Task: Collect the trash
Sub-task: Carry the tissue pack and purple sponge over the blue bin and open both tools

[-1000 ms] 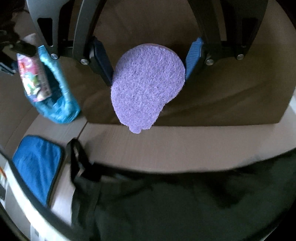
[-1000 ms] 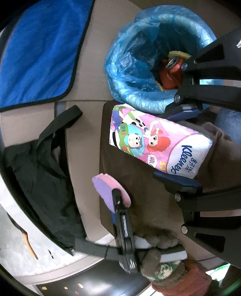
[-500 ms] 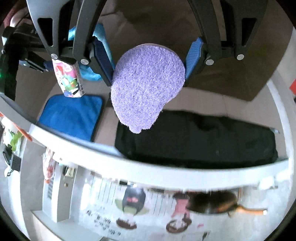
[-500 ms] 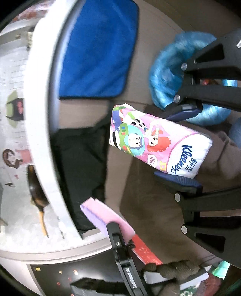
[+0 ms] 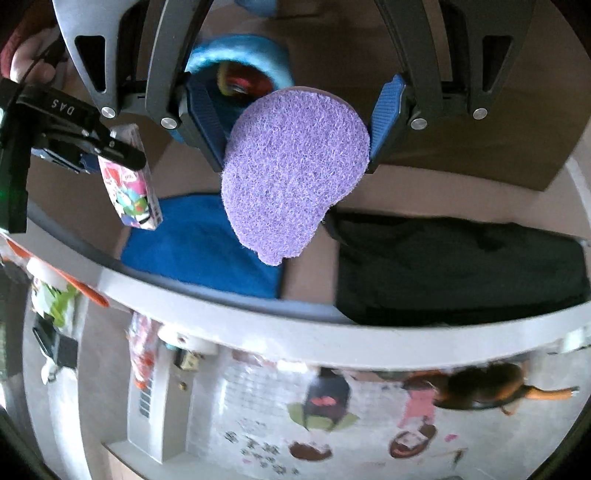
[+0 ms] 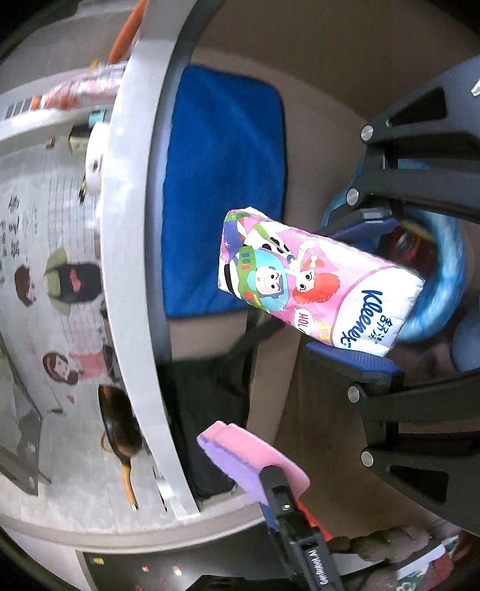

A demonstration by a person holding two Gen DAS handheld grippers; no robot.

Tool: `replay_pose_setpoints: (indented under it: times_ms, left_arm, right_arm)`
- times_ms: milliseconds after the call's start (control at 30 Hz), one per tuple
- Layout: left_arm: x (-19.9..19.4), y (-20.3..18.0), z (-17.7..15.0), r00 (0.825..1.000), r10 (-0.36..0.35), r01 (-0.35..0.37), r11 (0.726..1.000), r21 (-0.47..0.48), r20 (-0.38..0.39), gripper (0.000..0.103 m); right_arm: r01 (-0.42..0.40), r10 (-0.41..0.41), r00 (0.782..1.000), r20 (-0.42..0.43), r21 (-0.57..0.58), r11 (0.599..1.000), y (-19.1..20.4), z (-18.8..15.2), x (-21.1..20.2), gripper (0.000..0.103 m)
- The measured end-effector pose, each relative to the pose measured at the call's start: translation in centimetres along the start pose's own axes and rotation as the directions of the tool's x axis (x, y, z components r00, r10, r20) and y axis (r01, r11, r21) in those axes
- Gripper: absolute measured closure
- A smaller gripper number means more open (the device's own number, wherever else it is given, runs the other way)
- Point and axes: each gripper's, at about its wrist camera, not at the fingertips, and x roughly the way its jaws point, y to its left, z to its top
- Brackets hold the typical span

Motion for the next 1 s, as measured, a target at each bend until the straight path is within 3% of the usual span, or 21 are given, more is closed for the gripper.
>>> replay_pose_setpoints:
  times_ms: [167,500,1000]
  left_arm:
    - [3.6,-2.1,-1.2,0.998,-0.030,0.031,0.999,0.013,-0.054,0.031]
    - [11.4,-2.9,-3.9,0.984,-0.005,0.005,1.000,0.003,-0.180,0.031]
    - [17.2,-1.6,-6.3,0.960,-0.026,0.023,1.000,-0.013,-0.278,0.031]
  right_arm:
    - [0.025,-0.025,0.999,-0.025,0.033,0.999,-3.3,-1.2,0.3,0.055]
    - [0.012,-0.003,0.994,-0.107,0.085,0.996,-6.4,-3.6,4.8,0.055]
    - [-0.019,0.051,0.974,-0.220,0.143,0.990,-8.6,-6.2,11.2,0.055]
